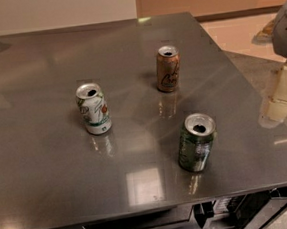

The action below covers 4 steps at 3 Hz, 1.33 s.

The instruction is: Pick orange can

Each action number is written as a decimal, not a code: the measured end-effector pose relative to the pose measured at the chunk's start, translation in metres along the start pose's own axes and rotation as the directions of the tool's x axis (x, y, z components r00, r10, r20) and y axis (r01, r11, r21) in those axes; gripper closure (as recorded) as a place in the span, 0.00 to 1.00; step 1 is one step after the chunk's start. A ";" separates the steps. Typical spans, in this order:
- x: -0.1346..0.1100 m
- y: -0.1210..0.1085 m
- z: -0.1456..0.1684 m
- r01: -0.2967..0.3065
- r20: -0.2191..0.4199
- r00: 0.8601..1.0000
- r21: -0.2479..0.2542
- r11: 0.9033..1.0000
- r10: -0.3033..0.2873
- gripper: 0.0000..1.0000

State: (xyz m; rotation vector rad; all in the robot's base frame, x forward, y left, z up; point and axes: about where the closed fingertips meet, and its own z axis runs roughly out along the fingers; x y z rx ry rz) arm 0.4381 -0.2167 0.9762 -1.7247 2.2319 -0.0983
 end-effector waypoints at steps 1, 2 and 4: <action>-0.004 -0.012 0.002 -0.002 0.003 1.000 0.005 1.000 0.002 0.00; -0.009 -0.042 0.017 -0.028 0.028 0.999 0.011 1.000 0.028 0.00; -0.026 -0.099 0.058 -0.099 0.121 0.987 -0.020 0.995 0.101 0.00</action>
Offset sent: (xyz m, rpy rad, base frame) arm 0.0881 -0.0055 -0.0152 0.0699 -0.0070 -0.0492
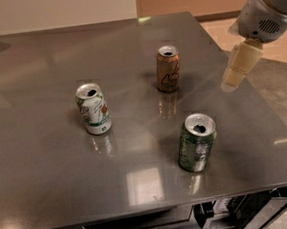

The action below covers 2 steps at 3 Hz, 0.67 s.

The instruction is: Pick orange can

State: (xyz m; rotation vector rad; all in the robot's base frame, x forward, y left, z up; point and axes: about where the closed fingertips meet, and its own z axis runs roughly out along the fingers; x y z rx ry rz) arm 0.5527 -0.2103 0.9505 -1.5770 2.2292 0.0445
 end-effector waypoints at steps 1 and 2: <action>-0.022 -0.024 0.035 -0.030 0.057 0.998 -0.023 0.999 0.031 0.00; -0.046 -0.043 0.069 -0.046 0.092 0.995 -0.033 0.998 0.049 0.00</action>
Offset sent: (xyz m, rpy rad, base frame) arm 0.1161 0.0708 -0.0574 0.1534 -0.0012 -0.0255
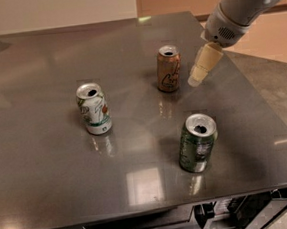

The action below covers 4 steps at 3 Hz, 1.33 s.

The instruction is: Pick orange can

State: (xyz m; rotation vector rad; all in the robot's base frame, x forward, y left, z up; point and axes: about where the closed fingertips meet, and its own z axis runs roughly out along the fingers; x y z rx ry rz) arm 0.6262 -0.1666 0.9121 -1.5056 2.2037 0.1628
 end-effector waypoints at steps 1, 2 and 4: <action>-0.021 -0.012 0.026 -0.010 0.027 1.000 -0.012 1.000 0.010 0.00; -0.037 -0.016 0.038 -0.010 0.052 0.999 -0.025 1.000 0.011 0.00; -0.050 -0.010 0.043 -0.010 0.062 0.998 -0.061 0.998 0.014 0.39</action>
Offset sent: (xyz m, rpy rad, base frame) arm 0.0512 0.0551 -0.0140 0.0893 -0.0018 0.0157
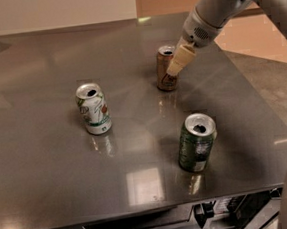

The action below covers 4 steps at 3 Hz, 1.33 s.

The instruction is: Pick orange can

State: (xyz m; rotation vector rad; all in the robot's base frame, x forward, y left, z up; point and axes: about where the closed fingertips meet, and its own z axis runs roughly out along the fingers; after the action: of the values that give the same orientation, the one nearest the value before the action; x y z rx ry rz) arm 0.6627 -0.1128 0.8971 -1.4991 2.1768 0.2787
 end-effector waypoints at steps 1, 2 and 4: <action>-0.004 0.007 -0.002 0.008 0.016 1.000 -0.025 1.000 -0.007 0.63; -0.011 0.012 -0.013 0.028 0.040 0.999 -0.038 0.999 -0.026 0.86; -0.012 0.025 -0.036 0.068 0.063 0.996 -0.085 0.994 -0.062 1.00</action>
Offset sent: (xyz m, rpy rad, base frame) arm -0.0205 0.0065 0.0385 0.0655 -0.0102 0.0752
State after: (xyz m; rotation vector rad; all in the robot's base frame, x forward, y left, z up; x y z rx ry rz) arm 0.6329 -0.1089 0.9312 -1.5845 2.0886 0.3959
